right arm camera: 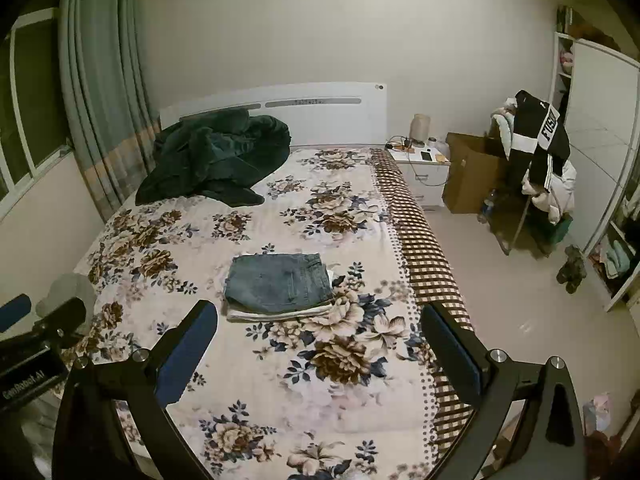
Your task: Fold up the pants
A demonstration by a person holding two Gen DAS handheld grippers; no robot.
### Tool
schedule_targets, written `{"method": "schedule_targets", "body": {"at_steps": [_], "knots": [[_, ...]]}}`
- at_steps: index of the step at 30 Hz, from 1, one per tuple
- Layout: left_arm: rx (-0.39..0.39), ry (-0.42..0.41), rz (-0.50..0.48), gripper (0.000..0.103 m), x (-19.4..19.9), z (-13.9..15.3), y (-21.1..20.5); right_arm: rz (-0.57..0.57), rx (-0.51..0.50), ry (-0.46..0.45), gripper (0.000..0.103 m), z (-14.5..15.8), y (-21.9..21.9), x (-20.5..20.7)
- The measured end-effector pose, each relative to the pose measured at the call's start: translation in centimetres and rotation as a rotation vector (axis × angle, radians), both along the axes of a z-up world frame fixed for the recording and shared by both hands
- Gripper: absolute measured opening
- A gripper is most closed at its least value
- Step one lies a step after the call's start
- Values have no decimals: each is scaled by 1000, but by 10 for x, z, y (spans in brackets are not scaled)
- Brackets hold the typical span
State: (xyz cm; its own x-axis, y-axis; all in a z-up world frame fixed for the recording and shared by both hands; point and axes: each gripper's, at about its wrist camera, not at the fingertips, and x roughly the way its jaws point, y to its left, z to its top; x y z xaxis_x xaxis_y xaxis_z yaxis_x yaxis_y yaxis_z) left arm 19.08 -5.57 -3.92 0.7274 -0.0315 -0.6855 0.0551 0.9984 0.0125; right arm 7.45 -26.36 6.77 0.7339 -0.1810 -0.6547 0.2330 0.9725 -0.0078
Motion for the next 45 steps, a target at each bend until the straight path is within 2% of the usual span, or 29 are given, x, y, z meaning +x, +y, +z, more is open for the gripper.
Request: {"method": "schedule_targets", "body": {"at_steps": [23,45], "knots": [[11,-12,-16,99,-16,7,3,19,11,9,103,15,26,-19],[14,-14,-13,99,-22,15,9,25,30,16,103,15,20,-36]]}}
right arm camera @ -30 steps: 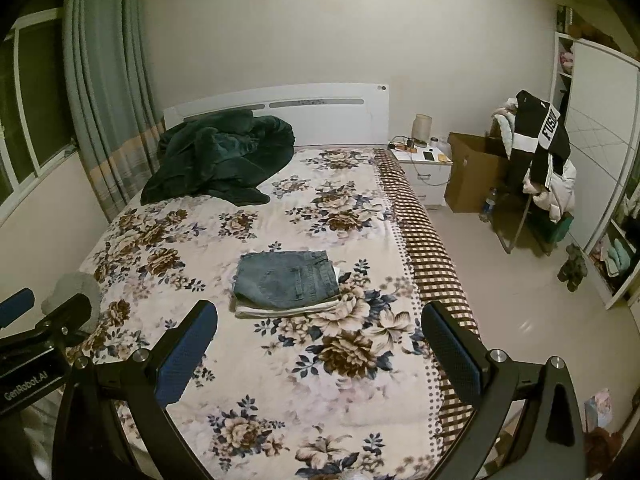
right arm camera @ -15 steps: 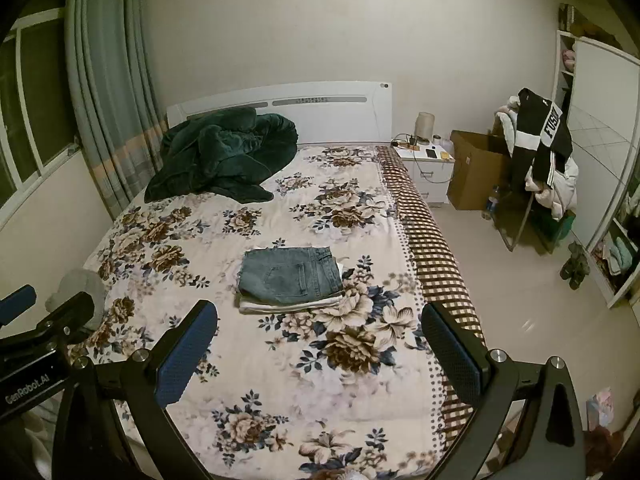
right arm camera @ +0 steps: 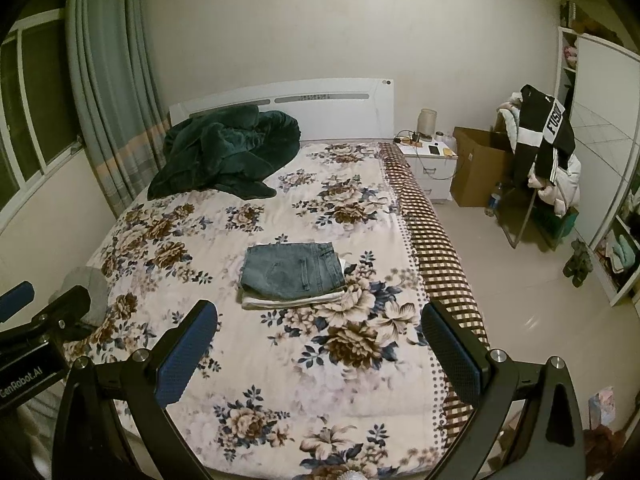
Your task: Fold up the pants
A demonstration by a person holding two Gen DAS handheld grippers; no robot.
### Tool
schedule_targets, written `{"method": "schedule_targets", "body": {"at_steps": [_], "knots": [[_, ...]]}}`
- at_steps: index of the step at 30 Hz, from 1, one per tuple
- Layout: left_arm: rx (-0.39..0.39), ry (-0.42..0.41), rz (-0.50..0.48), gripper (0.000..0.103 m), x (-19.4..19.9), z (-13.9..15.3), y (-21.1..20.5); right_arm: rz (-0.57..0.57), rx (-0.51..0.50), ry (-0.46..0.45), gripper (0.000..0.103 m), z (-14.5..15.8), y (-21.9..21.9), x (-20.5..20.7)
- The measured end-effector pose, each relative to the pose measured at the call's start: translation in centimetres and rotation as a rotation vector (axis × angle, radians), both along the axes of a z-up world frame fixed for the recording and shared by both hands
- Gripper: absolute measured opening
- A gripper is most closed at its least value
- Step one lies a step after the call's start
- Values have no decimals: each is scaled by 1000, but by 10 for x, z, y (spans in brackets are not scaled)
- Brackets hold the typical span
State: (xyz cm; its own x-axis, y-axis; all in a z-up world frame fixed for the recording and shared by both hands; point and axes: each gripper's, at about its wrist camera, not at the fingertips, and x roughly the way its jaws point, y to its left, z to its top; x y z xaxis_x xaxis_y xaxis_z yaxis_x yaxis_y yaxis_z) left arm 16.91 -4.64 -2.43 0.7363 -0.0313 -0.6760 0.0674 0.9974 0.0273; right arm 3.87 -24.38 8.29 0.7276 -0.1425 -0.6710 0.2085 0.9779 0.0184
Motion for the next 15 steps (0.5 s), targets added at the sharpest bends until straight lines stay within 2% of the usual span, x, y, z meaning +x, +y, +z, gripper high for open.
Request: {"method": "schedule_targets", "body": {"at_steps": [15], "knots": [[2,-4,0,99,-1,-2,-2,2,-1,-2,103,-2,0,-2]]}}
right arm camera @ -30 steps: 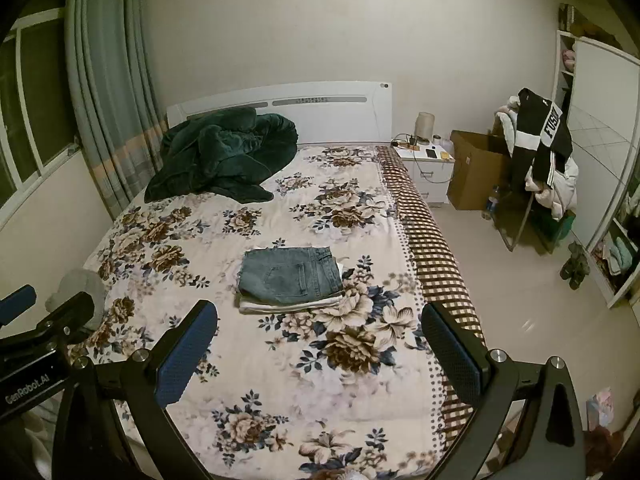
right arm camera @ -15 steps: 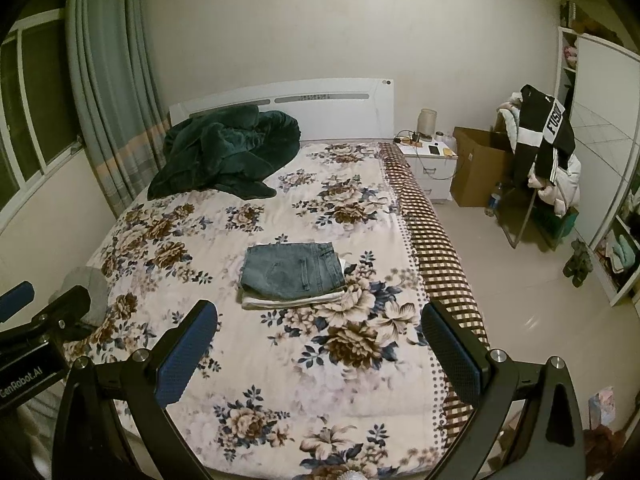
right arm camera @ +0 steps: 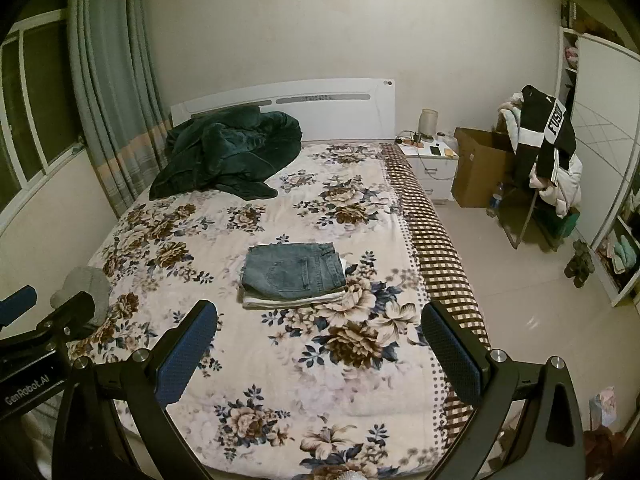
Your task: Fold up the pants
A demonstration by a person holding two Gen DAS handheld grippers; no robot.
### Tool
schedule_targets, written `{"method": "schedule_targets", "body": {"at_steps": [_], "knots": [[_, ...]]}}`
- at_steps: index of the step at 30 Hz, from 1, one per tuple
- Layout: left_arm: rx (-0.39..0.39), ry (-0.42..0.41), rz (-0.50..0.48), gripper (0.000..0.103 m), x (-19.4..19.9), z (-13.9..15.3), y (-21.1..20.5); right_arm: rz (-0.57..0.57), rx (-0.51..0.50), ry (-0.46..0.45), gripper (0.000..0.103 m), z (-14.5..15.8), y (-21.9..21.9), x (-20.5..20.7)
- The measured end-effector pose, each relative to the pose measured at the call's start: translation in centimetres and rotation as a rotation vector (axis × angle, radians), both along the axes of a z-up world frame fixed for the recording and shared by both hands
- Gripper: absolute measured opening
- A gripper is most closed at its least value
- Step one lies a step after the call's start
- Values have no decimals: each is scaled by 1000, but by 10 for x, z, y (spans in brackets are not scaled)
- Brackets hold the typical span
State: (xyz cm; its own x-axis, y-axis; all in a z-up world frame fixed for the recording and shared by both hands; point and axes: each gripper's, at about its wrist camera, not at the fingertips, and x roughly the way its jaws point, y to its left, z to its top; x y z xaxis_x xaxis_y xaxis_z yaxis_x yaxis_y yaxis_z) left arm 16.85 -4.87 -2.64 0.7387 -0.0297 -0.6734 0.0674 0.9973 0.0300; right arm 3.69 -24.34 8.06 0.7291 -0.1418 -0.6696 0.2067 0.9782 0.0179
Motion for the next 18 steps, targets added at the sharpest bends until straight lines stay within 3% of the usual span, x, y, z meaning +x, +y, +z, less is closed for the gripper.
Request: {"method": "schedule_targets", "body": {"at_steps": [18], "knots": [[0,-13,7,99,-8,2,4,-2,0,-1,103,-2,1,-3]]}}
